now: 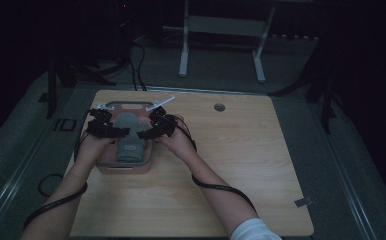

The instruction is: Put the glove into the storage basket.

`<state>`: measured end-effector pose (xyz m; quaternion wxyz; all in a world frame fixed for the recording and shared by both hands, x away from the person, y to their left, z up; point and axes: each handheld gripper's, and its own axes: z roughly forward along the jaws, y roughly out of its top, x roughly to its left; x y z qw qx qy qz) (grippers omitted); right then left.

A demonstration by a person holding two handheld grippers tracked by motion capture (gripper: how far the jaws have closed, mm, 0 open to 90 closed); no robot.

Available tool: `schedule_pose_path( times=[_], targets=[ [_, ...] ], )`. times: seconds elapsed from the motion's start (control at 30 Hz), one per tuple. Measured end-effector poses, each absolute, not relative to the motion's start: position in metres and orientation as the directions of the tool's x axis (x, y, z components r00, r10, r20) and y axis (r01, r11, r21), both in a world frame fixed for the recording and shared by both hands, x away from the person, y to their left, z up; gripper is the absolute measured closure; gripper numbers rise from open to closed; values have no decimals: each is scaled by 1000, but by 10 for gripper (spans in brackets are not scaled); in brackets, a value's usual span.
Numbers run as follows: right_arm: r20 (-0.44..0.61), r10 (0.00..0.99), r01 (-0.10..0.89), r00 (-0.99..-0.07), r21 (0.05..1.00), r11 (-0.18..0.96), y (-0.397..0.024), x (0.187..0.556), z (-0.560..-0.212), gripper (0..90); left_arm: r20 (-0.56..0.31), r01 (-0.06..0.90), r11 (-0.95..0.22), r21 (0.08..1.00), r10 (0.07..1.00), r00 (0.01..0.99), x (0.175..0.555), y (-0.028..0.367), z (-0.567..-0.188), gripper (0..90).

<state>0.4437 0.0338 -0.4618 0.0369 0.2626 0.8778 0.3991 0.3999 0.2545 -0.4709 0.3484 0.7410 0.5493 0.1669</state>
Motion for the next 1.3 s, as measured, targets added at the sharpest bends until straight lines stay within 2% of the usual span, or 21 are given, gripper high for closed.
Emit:
schedule_pose_path(
  times=[0.03, 0.1, 0.37, 0.5, 0.73, 1.17, 1.3],
  targets=[
    [149, 481, 427, -864, 721, 545, 31, 442, -460, 188, -129, 680, -160, 716, 927, 353, 396, 253, -470, 216],
    [147, 472, 417, -869, 732, 539, 24, 440, -456, 186, -83, 645, -195, 739, 924, 374, 387, 248, -468, 170],
    [113, 424, 362, -899, 737, 571, 4, 427, -449, 164, -135, 585, -196, 787, 871, 473, 361, 228, -458, 164],
    [108, 411, 350, -905, 737, 578, -2, 422, -448, 164, -112, 543, -219, 810, 852, 512, 343, 217, -453, 164],
    [86, 411, 333, -908, 743, 580, -21, 411, -450, 164, -124, 529, -225, 818, 829, 545, 323, 207, -453, 164],
    [74, 417, 329, -906, 742, 584, -58, 395, -473, 164, -102, 432, -300, 851, 711, 696, 290, 168, -469, 164],
    [76, 417, 332, -906, 739, 587, -68, 390, -482, 164, -125, 410, -299, 862, 658, 743, 284, 160, -478, 164]
  ],
)
